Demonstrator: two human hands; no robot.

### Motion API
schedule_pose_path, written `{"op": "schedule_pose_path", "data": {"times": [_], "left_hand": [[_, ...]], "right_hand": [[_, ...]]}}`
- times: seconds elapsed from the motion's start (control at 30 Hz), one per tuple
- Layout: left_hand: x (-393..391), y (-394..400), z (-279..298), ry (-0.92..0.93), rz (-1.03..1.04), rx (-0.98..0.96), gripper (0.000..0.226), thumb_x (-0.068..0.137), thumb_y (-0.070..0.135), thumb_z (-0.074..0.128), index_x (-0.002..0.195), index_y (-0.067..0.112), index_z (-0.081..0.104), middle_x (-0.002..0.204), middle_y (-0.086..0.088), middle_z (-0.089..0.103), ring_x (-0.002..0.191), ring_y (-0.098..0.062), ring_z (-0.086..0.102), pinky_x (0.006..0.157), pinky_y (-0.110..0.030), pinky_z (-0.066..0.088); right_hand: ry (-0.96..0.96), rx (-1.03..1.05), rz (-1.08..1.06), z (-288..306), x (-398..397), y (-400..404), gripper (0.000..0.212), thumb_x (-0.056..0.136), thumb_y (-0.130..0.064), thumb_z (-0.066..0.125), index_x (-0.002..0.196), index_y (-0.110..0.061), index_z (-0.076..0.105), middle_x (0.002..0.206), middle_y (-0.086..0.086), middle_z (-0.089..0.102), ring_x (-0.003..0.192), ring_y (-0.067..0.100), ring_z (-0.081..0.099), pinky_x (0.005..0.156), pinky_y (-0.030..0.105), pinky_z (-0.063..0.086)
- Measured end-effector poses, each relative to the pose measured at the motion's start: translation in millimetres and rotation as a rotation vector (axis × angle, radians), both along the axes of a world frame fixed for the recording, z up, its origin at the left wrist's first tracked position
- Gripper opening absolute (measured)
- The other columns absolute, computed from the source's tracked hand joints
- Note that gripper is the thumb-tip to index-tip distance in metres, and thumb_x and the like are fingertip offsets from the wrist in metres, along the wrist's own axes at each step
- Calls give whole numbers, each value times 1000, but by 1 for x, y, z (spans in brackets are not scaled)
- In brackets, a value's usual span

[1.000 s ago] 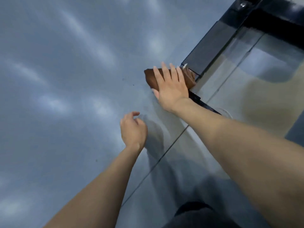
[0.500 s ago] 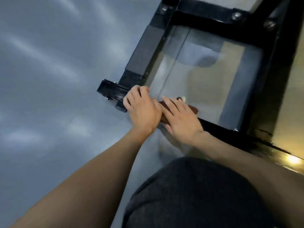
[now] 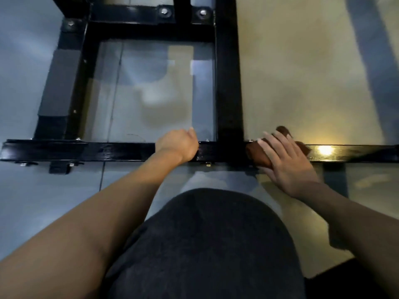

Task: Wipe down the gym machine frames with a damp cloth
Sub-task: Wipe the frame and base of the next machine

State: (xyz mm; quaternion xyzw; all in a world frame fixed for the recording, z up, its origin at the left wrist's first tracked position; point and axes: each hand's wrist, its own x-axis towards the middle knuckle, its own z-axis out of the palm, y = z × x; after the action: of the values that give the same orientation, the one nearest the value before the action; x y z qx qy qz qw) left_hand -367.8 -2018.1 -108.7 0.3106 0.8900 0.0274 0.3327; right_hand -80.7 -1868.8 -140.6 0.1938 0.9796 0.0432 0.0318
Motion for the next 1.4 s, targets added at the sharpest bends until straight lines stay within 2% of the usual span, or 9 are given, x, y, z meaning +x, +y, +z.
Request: {"op": "schedule_pose_path", "data": {"times": [0.2, 0.3, 0.4, 0.53, 0.7, 0.8, 1.0, 1.27, 1.4], "left_hand": [[11, 13, 3, 53, -87, -58, 52, 109, 26, 22, 114, -6, 64, 128, -31, 62, 119, -46, 58, 102, -47, 46], [17, 1, -1, 148, -104, -28, 54, 108, 30, 22, 78, 5, 58, 107, -30, 67, 100, -43, 63, 91, -45, 51], [16, 4, 1, 116, -104, -41, 49, 107, 27, 22, 70, 8, 48, 98, -29, 66, 90, -42, 62, 85, -47, 54], [16, 13, 9, 118, -120, -83, 53, 108, 31, 22, 85, 1, 59, 113, -33, 64, 98, -42, 60, 94, -45, 50], [26, 41, 26, 86, -319, -271, 70, 112, 45, 13, 146, -6, 47, 155, -29, 42, 141, -43, 43, 115, -42, 33], [40, 81, 39, 164, -466, -189, 69, 110, 50, 18, 134, -2, 57, 143, -28, 54, 128, -44, 53, 106, -44, 42], [91, 163, 81, 384, -772, -58, 34, 105, 35, 37, 122, 14, 58, 118, -12, 61, 93, -32, 53, 78, -39, 44], [105, 200, 113, 188, -852, -37, 32, 103, 29, 43, 127, 16, 60, 126, -10, 62, 107, -31, 59, 91, -40, 52], [113, 223, 125, -267, -327, 140, 35, 101, 15, 43, 128, 7, 63, 134, -13, 61, 112, -28, 58, 94, -39, 49]], "right_hand": [[110, 16, -257, -10, -1, -33, 70, 106, -54, 39, 161, -12, 34, 165, 16, 35, 154, 41, 26, 126, 59, 15], [223, -6, -176, -20, -41, -61, 69, 103, -52, 50, 160, -15, 37, 166, 11, 35, 154, 37, 28, 126, 58, 19], [248, -58, -38, -21, -57, -62, 67, 105, -51, 47, 161, -17, 36, 167, 8, 33, 156, 33, 26, 127, 53, 18], [262, -62, -72, -16, 4, -14, 65, 106, -52, 45, 160, -16, 37, 168, 7, 32, 156, 30, 26, 127, 53, 17], [243, -61, -399, -11, 96, 56, 63, 105, -48, 40, 155, -10, 46, 161, 13, 42, 152, 38, 34, 126, 57, 18], [322, -59, -638, -9, 76, 53, 57, 105, -42, 41, 148, -6, 54, 155, 14, 51, 147, 39, 39, 125, 57, 19], [381, -224, -524, -4, 82, 53, 52, 104, -39, 42, 145, -8, 55, 152, 9, 55, 146, 35, 41, 125, 55, 20], [276, -421, -1058, 49, 136, 130, 36, 108, -31, 45, 133, -7, 57, 130, 19, 62, 129, 39, 52, 114, 44, 35], [551, -1019, -1299, 98, 65, 150, 37, 110, -38, 43, 125, -9, 59, 123, 12, 66, 111, 31, 64, 100, 37, 46]]}}
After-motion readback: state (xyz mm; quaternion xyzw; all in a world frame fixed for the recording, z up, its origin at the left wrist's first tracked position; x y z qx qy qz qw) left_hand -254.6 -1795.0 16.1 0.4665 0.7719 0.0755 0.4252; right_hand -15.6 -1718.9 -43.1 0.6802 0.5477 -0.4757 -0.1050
